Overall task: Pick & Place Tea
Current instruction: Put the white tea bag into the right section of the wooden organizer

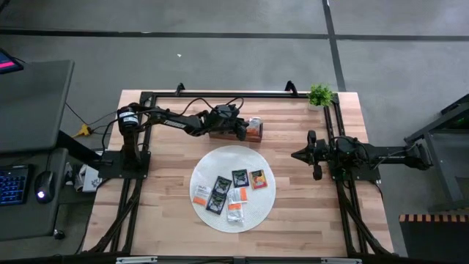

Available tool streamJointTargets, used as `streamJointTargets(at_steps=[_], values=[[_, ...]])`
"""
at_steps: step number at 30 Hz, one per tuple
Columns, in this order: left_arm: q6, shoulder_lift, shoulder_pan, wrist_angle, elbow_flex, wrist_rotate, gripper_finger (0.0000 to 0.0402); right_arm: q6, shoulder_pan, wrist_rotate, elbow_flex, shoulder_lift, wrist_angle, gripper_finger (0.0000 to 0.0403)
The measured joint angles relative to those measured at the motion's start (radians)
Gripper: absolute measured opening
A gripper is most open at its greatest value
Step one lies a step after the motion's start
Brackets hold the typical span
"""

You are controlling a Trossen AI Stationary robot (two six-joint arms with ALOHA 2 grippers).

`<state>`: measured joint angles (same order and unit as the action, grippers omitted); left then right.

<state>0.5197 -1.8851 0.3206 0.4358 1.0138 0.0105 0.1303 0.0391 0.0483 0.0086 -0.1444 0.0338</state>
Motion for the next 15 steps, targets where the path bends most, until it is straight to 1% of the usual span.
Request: streamJointTargets(at_steps=[11,15], values=[[0.005,0.000,0.000,-0.042,0.000,-0.004,0.0000,0.000,0.000,0.000,0.000,0.000,0.000,0.0012],[0.005,0.000,0.000,-0.042,0.000,0.036,0.0007,0.000,0.000,0.000,0.000,0.000,0.000,0.0012]])
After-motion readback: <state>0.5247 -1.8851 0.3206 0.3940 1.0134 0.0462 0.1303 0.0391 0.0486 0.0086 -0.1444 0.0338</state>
